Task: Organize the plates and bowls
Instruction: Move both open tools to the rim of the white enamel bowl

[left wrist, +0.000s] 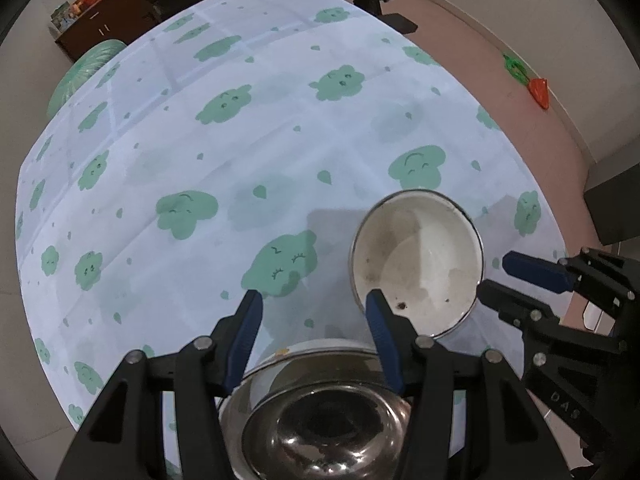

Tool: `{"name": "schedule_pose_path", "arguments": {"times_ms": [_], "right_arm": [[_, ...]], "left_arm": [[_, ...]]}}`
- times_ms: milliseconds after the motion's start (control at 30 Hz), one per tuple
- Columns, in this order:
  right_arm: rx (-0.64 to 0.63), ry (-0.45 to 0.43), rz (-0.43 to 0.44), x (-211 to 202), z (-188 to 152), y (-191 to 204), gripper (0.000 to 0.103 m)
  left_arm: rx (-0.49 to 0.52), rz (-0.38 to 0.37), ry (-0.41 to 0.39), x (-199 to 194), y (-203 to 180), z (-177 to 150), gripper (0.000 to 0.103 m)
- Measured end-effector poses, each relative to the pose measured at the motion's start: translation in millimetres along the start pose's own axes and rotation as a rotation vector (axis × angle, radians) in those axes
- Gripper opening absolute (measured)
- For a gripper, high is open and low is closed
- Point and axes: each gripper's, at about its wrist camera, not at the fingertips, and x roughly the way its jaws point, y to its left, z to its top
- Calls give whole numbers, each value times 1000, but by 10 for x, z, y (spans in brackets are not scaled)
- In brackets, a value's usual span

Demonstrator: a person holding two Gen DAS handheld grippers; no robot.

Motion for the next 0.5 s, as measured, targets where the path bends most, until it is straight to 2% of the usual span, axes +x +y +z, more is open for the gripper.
{"name": "schedule_pose_path", "arguments": {"times_ms": [500], "right_arm": [[30,21,-23,219,102,-79,32]], "left_arm": [[12,-11,51,253,-16,85,54]]}}
